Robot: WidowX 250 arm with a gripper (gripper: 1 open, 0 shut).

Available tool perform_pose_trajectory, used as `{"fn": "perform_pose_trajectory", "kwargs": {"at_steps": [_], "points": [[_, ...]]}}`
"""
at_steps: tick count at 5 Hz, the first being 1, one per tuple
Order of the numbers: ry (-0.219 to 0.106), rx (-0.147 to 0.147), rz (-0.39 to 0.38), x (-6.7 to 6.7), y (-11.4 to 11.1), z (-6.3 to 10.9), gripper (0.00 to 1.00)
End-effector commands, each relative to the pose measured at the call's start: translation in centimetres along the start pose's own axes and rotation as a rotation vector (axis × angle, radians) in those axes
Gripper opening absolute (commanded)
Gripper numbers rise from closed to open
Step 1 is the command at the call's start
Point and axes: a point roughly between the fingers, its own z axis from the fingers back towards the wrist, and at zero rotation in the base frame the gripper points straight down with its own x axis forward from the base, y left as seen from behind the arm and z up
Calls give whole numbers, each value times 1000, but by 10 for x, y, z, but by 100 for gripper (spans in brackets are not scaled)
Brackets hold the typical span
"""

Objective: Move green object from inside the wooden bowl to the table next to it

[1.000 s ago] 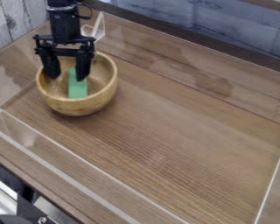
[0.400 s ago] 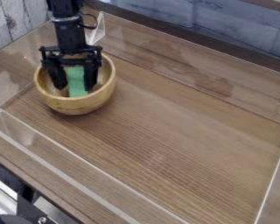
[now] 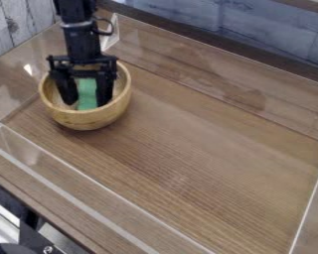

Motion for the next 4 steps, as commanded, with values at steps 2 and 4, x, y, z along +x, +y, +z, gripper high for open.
{"fn": "perform_pose_trajectory", "kwargs": {"at_steps": [2,4], "points": [[-65,1,-35,13,-1,32,100],[-62,-29,58,18,0,37,100]]}}
